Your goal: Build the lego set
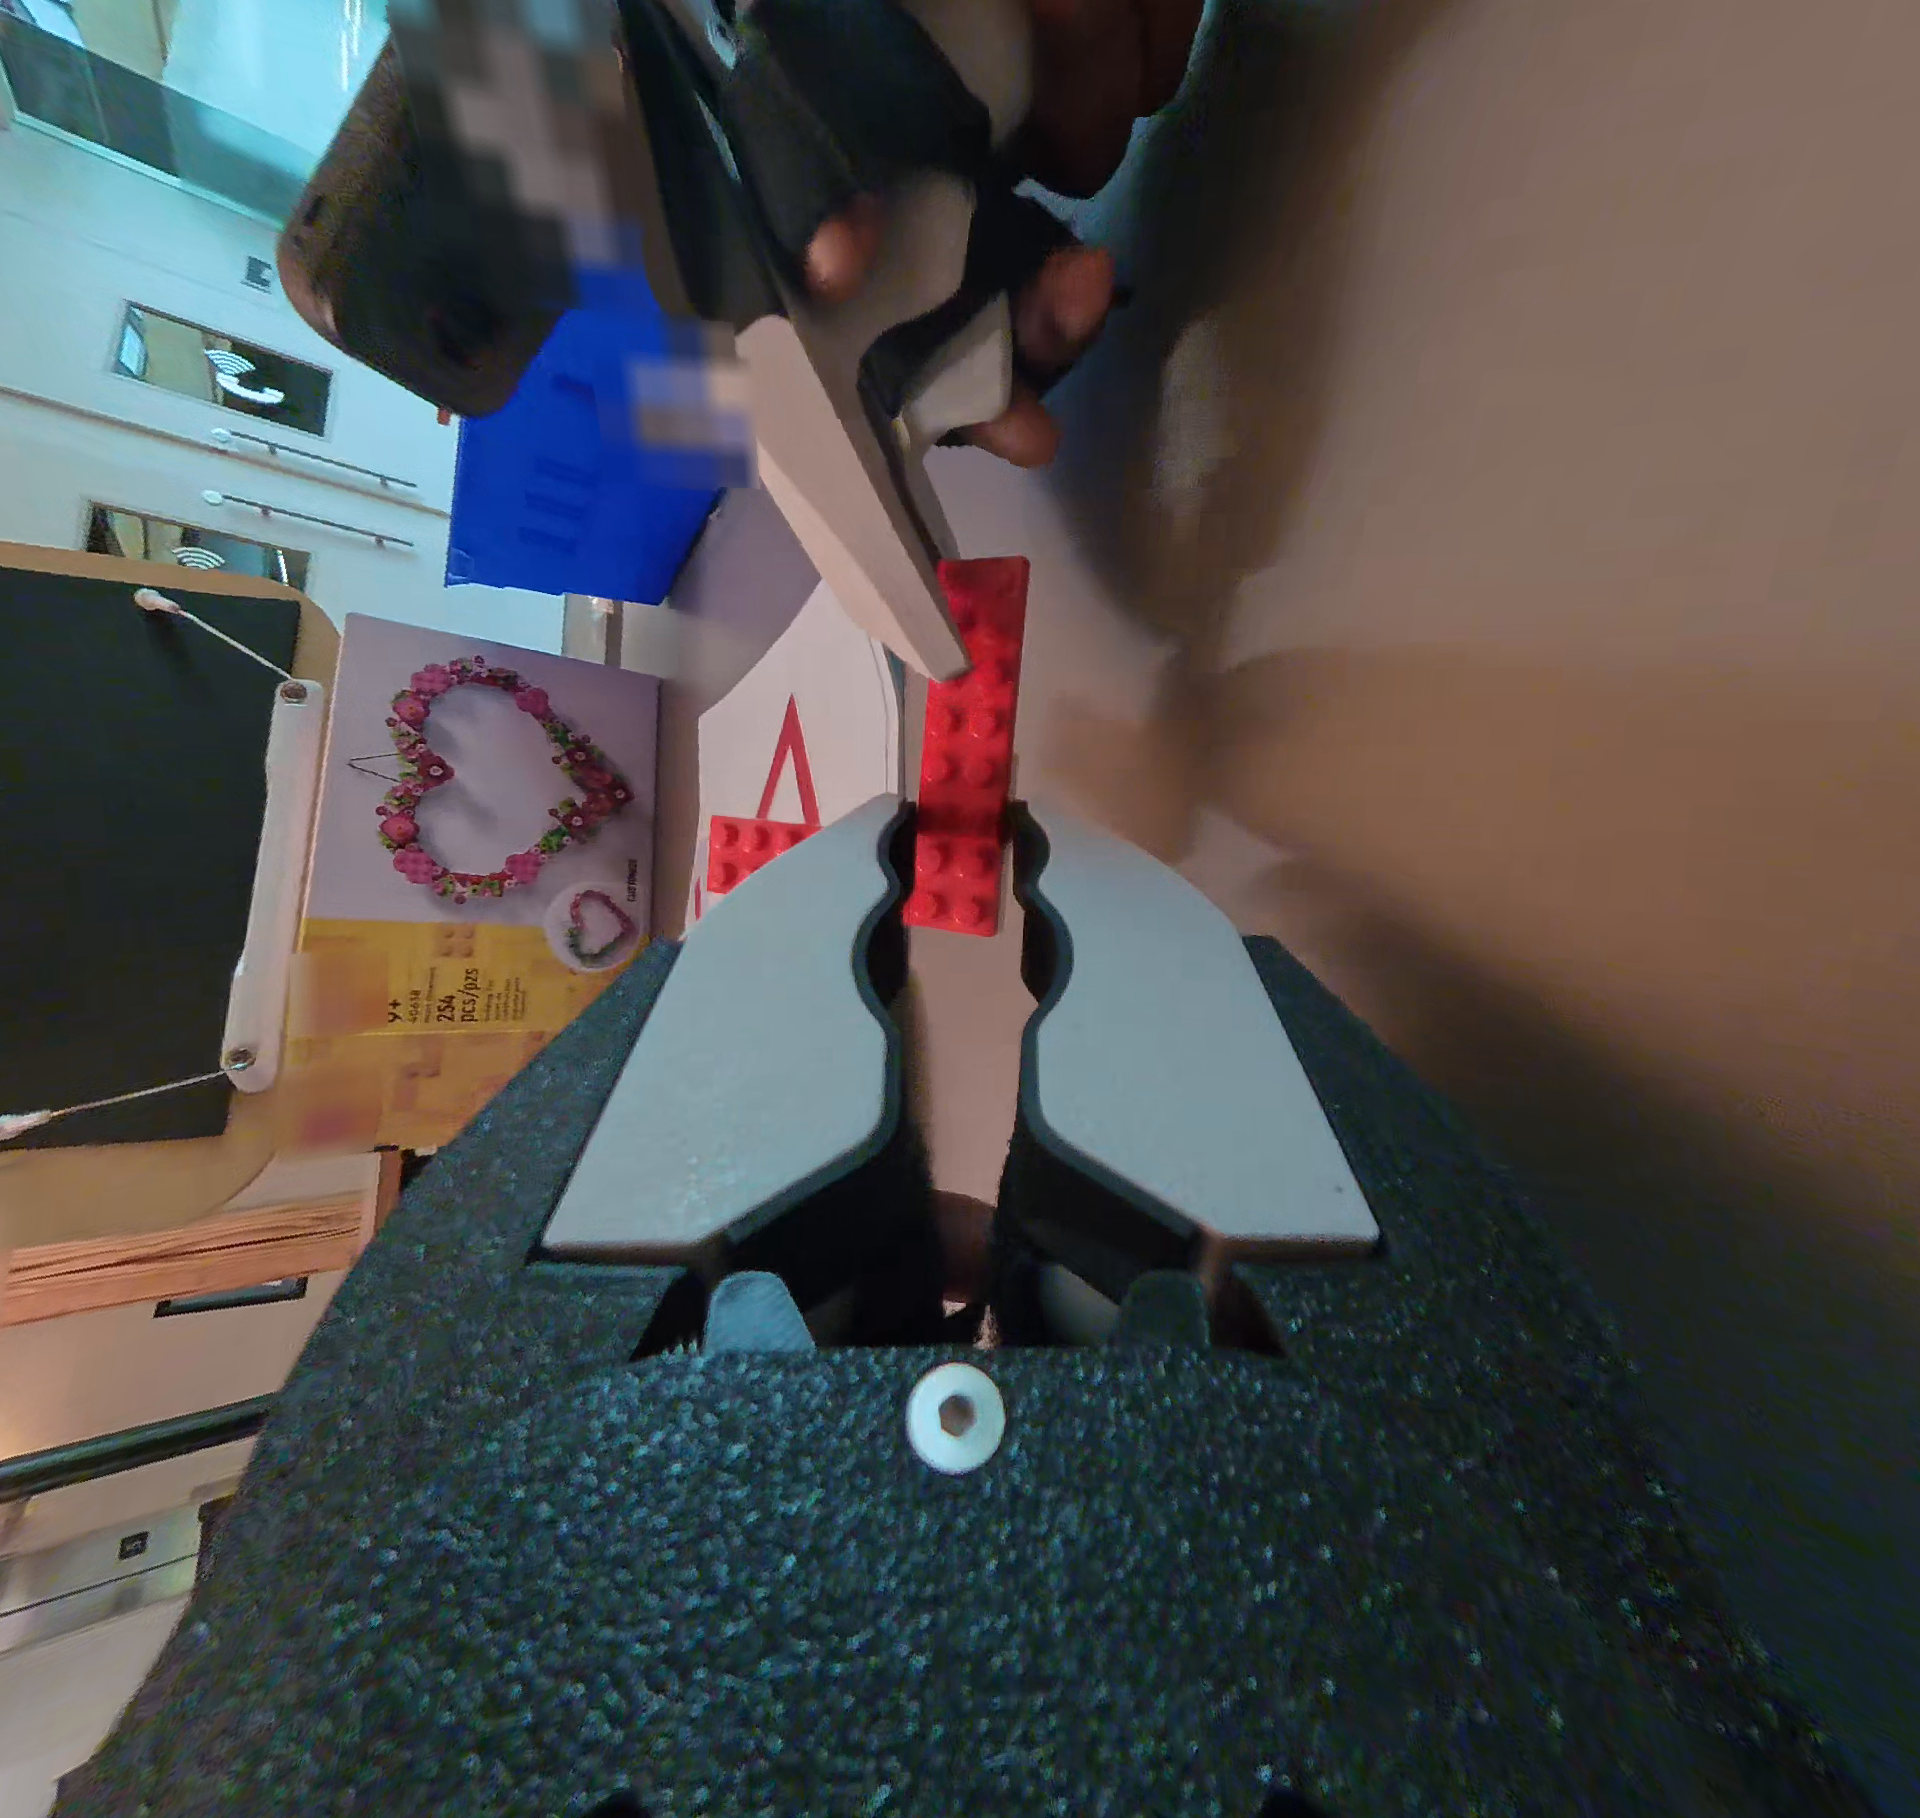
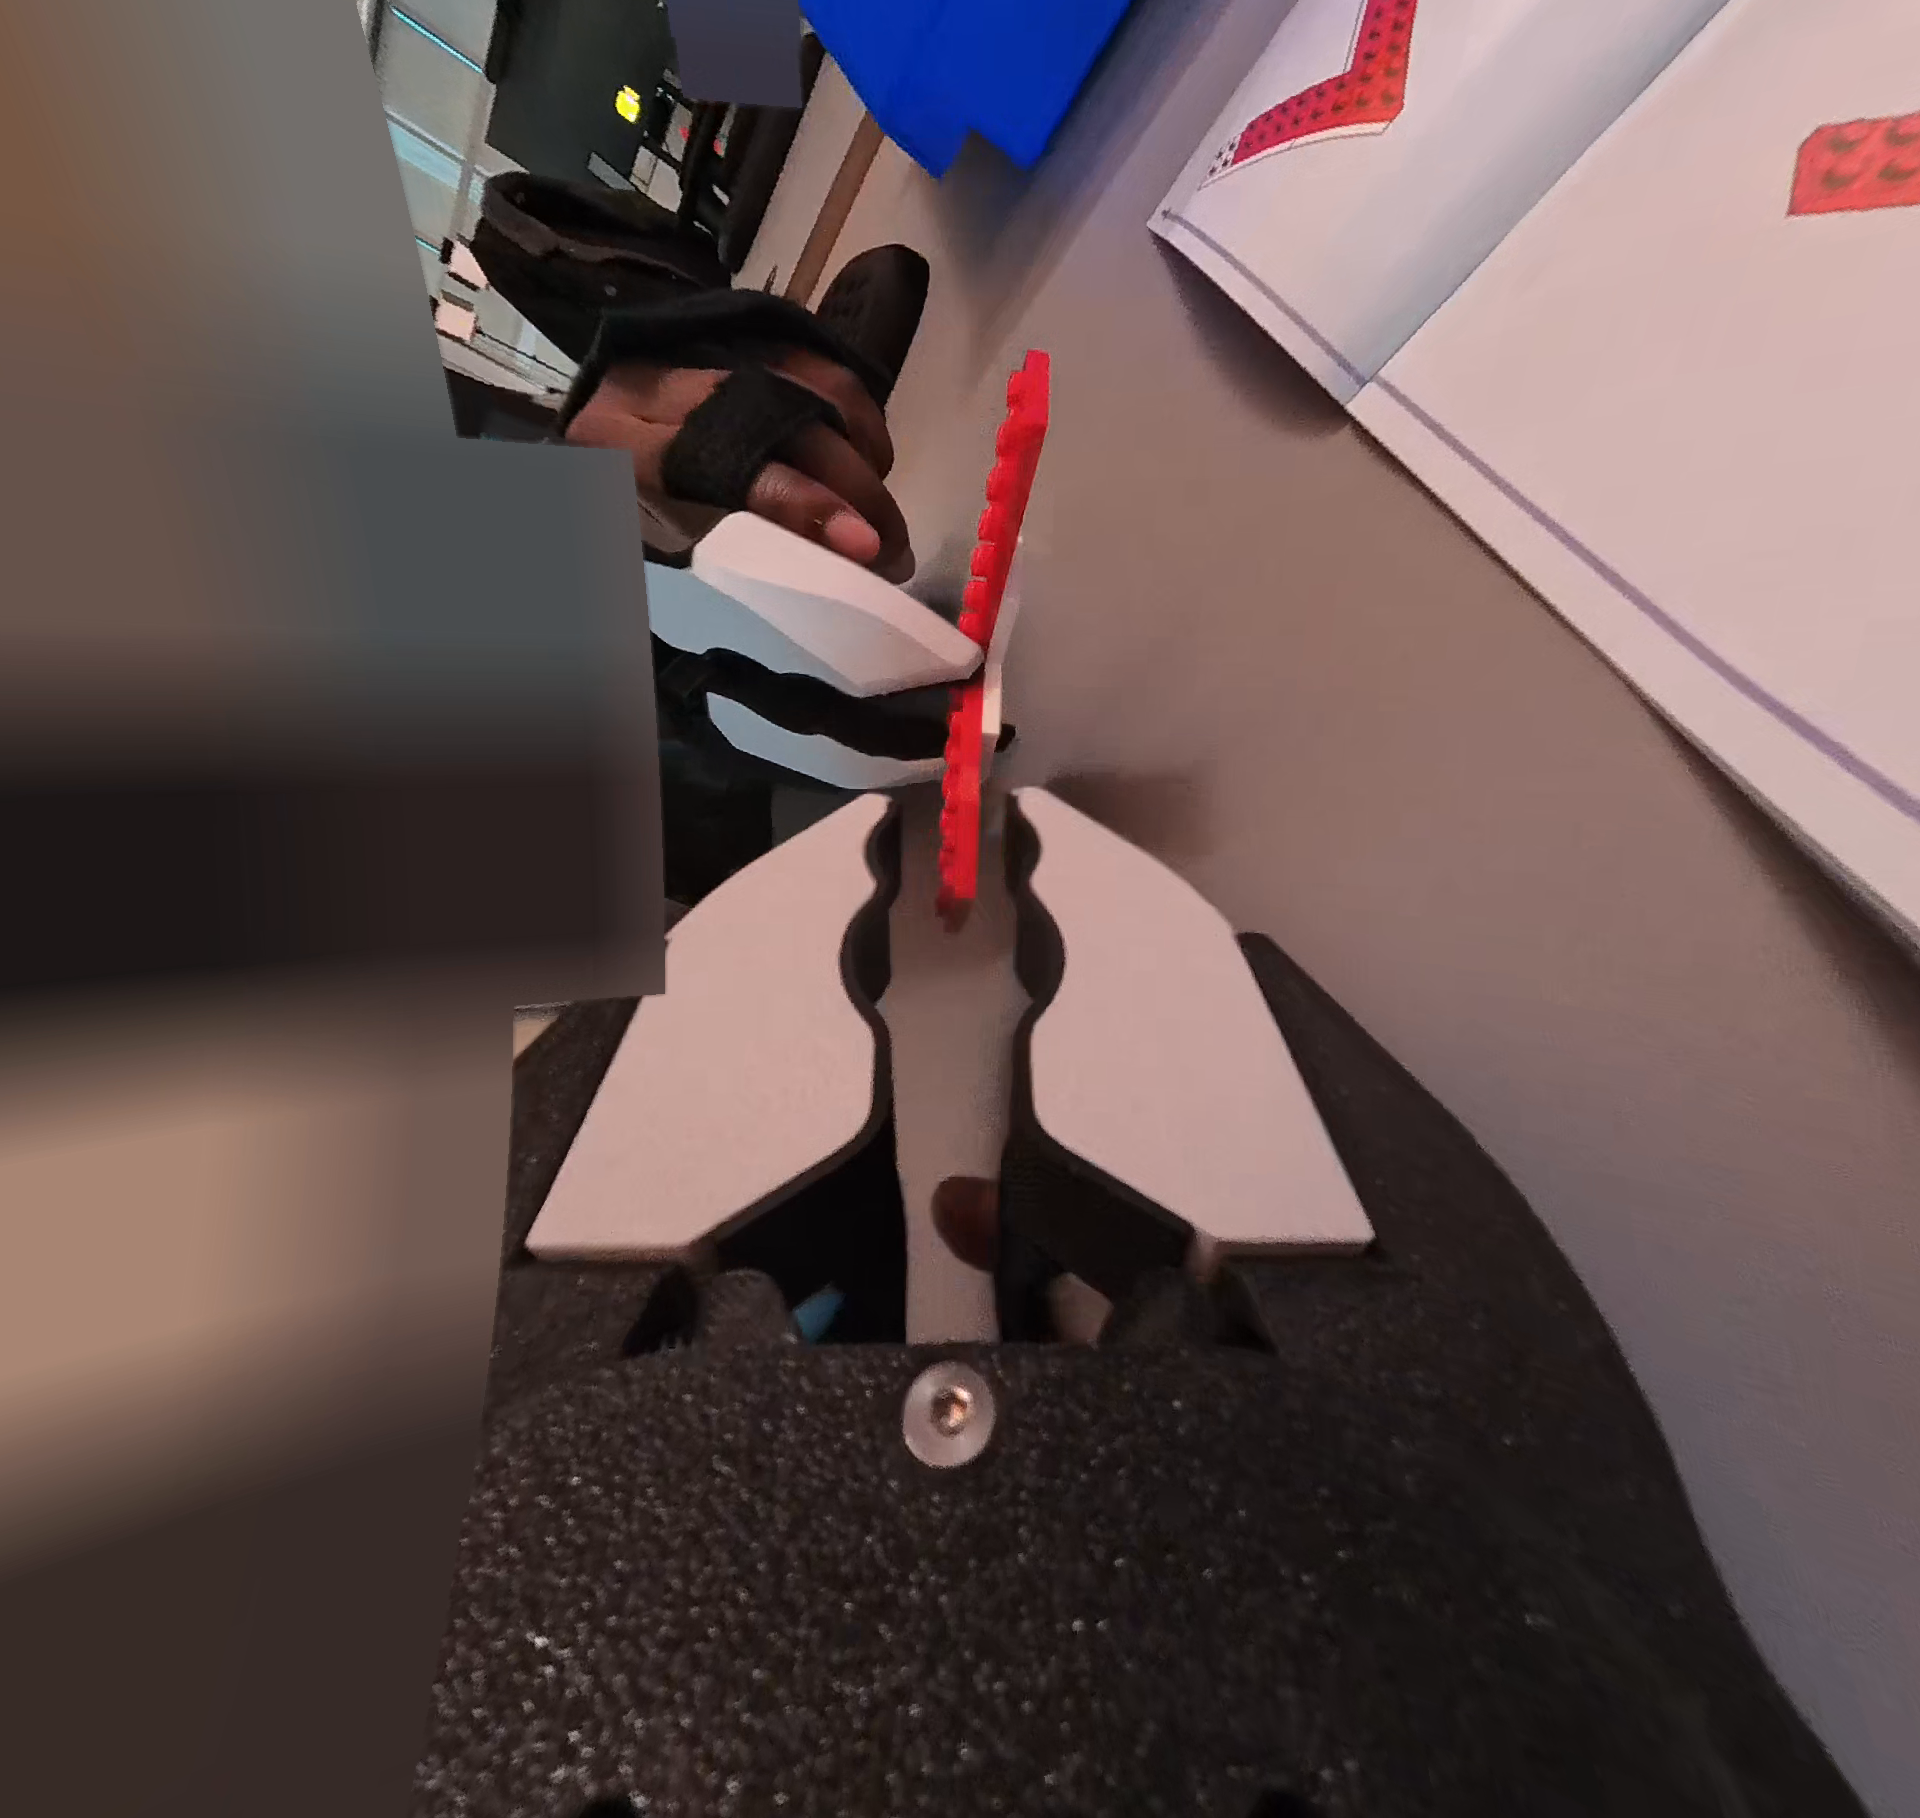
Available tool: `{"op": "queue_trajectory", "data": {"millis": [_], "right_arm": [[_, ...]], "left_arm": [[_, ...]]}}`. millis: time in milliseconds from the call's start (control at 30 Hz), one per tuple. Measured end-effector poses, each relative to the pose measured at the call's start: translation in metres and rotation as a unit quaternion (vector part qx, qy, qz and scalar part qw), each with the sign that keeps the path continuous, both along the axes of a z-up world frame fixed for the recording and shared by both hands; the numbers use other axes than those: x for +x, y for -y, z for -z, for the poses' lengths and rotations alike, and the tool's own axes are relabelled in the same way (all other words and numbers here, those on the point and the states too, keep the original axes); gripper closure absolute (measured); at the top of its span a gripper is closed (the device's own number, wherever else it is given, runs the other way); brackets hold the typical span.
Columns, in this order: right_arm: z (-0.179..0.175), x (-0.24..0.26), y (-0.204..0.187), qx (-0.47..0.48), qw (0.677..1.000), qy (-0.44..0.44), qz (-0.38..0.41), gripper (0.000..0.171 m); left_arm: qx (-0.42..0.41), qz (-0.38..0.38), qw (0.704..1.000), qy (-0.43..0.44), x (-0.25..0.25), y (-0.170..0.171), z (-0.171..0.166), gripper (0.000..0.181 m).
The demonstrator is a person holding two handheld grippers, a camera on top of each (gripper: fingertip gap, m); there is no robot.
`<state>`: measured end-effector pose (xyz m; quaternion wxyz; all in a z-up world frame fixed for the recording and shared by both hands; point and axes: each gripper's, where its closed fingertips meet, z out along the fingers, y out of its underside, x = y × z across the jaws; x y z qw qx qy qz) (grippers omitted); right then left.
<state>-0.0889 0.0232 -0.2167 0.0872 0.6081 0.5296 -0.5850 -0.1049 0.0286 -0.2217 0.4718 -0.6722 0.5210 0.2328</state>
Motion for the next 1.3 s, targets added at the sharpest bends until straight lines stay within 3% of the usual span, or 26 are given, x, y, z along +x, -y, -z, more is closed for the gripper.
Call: {"op": "queue_trajectory", "data": {"millis": [133, 233, 333, 400, 567, 733, 833, 1067, 1300], "right_arm": [[-0.003, 0.002, -0.005, 0.035, 0.999, -0.026, -0.001, 0.134], [0.002, 0.002, -0.014, 0.156, 0.985, -0.075, 0.004, 0.124], [0.015, 0.003, -0.024, 0.359, 0.926, -0.116, -0.018, 0.119], [0.019, 0.003, -0.019, 0.420, 0.897, -0.127, -0.047, 0.121], [0.023, -0.005, -0.011, 0.401, 0.906, -0.119, -0.068, 0.139], [0.027, -0.007, -0.009, 0.433, 0.889, -0.118, -0.089, 0.140], [0.028, -0.008, -0.008, 0.440, 0.886, -0.118, -0.090, 0.153], [0.032, -0.003, -0.008, 0.426, 0.892, -0.108, -0.103, 0.154], [0.035, 0.003, -0.010, 0.418, 0.897, -0.086, -0.115, 0.154]], "left_arm": [[-0.016, -0.018, 1.000, 0.007, -0.006, 0.001, 0.003, 0.165], [-0.038, -0.031, 0.999, 0.013, -0.011, 0.001, 0.007, 0.165], [-0.066, -0.041, 0.997, 0.018, -0.013, 0.000, 0.012, 0.165], [-0.073, -0.039, 0.996, 0.026, -0.010, -0.001, 0.012, 0.165], [-0.083, -0.032, 0.995, 0.035, -0.007, -0.001, 0.013, 0.165], [-0.089, -0.033, 0.994, 0.045, -0.006, 0.000, 0.014, 0.165], [-0.089, -0.035, 0.994, 0.049, -0.007, 0.000, 0.014, 0.165], [-0.095, -0.038, 0.991, 0.087, -0.006, 0.004, 0.013, 0.159], [-0.090, -0.085, 0.975, 0.186, -0.023, 0.010, 0.004, 0.157]]}}
